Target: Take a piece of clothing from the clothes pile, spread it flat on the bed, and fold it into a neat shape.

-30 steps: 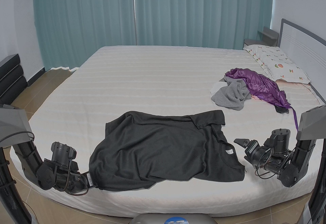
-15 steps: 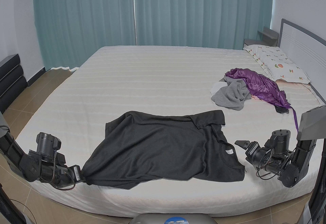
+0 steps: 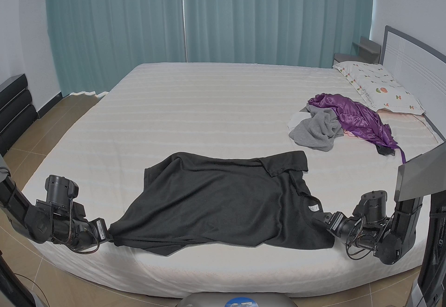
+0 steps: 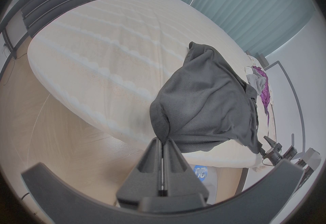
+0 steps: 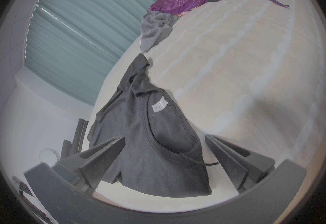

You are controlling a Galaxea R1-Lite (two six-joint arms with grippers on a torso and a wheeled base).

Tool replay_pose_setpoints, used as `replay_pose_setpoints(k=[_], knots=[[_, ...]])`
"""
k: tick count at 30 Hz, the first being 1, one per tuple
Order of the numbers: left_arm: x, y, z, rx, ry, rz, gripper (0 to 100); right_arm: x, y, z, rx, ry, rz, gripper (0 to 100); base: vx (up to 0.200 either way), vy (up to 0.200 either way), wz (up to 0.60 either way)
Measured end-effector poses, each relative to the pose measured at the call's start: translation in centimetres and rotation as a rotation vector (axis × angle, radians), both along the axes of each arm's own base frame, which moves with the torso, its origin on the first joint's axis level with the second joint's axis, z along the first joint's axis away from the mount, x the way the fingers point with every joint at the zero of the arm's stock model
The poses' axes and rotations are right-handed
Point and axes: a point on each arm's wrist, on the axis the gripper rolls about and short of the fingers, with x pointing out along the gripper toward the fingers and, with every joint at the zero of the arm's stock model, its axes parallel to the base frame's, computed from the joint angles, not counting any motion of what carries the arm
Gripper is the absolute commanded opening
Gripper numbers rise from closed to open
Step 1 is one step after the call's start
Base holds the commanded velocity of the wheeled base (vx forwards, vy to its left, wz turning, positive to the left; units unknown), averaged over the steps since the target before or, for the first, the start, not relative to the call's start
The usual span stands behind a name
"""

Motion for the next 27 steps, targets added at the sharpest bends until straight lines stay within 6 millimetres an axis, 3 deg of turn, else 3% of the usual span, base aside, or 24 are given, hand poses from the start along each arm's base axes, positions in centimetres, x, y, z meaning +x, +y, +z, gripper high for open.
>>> replay_pose_setpoints(k=[12, 27], knots=[[0.2, 0.1, -0.3, -0.002, 0.01, 0.004, 0, 0.3, 0.2, -0.9, -0.021, -0.009, 0.02, 0, 0.0, 0.0, 0.0], [0.7, 0.1, -0.7, -0.005, 0.022, 0.011, 0, 4.1, -0.2, 1.1, 0.027, -0.228, -0.028, 0, 0.0, 0.0, 0.0]])
